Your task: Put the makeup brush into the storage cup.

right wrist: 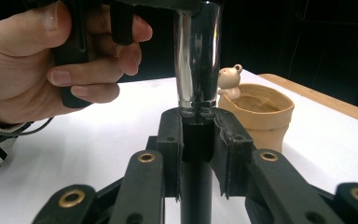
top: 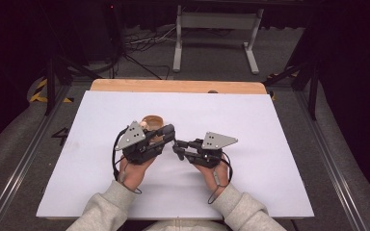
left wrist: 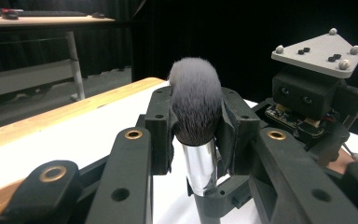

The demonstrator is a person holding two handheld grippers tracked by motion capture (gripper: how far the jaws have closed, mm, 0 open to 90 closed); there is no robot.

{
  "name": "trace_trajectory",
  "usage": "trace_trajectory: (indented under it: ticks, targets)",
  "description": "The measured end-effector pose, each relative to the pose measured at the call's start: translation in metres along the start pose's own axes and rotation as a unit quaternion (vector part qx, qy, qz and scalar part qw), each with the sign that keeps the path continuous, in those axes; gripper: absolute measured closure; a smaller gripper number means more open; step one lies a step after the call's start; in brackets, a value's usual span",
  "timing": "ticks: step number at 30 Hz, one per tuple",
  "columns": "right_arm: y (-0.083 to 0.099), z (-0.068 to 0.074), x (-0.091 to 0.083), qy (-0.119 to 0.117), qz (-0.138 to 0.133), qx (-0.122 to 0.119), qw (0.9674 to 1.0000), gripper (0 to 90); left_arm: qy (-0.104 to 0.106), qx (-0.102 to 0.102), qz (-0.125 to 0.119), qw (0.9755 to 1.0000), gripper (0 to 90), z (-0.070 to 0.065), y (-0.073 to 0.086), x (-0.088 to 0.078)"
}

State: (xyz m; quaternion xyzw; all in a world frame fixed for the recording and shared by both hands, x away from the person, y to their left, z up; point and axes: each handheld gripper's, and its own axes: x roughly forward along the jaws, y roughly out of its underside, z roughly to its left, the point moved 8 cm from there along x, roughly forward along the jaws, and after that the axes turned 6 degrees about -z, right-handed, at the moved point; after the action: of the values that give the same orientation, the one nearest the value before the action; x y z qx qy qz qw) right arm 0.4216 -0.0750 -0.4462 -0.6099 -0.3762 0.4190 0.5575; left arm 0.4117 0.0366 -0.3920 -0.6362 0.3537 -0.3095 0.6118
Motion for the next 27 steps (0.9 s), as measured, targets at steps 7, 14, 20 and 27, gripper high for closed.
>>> trace_trajectory:
  ticks: [7,14,20,27]
  targets:
    - [-0.001,-0.001,-0.001,0.000,-0.003,0.009,1.0000,66.8,-0.008,0.004,-0.004,1.0000,70.6,0.001,-0.003,-0.002]
    - [-0.007,-0.013,-0.005,0.059,-0.025,0.023,0.9977,20.3,-0.011,0.008,-0.005,0.9999,70.7,0.003,-0.007,-0.007]
    - [-0.010,-0.023,-0.014,0.085,-0.030,0.024,0.9957,7.7,-0.018,0.010,-0.010,0.9997,70.8,0.009,-0.014,-0.013]
    - [-0.014,-0.033,-0.029,0.104,-0.032,0.025,0.9937,3.9,-0.031,0.017,-0.006,0.9994,70.7,0.016,-0.018,-0.017]
